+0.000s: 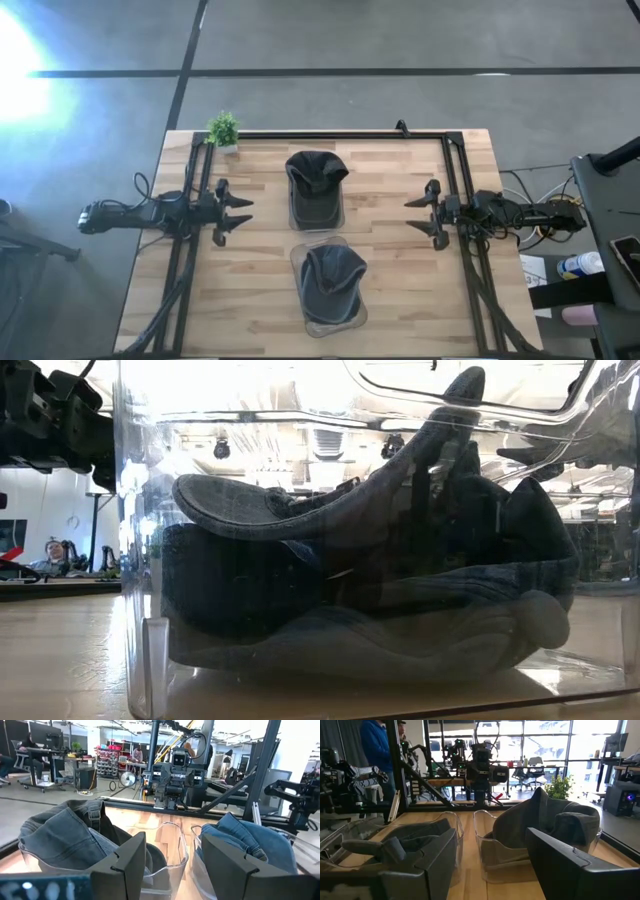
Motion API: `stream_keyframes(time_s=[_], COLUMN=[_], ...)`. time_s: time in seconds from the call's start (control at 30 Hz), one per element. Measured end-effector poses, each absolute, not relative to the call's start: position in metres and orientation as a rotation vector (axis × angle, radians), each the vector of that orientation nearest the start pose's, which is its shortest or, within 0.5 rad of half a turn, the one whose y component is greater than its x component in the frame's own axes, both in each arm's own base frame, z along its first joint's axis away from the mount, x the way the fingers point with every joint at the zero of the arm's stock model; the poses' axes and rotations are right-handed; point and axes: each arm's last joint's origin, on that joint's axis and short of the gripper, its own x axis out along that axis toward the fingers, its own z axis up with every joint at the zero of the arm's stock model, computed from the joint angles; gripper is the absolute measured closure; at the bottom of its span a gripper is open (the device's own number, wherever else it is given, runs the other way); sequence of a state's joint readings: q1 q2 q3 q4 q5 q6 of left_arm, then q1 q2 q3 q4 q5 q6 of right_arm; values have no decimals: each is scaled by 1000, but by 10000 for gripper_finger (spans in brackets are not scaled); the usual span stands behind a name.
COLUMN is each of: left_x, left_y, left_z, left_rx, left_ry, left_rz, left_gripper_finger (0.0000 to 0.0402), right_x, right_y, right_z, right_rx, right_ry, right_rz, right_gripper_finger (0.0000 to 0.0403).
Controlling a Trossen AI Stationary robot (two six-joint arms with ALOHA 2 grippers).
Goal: Pick & Place hat
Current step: Return to Home Position
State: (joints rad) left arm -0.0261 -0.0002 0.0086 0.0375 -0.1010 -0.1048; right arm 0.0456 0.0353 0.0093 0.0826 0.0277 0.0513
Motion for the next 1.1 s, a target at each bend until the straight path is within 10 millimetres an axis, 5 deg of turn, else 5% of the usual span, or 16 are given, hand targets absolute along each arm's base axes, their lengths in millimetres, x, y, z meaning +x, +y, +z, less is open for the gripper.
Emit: stream_keyframes(time_s=[1.1], left_x=[97], left_y=[0], left_z=[171], left_rx=[-119], left_ry=[-55], left_rz=[69], left_gripper_finger=[216], right_x=[97], right_y=[1], right_z=[168], right_rx=[77], right_ry=[-23], right_rz=[-6], right_gripper_finger=[170])
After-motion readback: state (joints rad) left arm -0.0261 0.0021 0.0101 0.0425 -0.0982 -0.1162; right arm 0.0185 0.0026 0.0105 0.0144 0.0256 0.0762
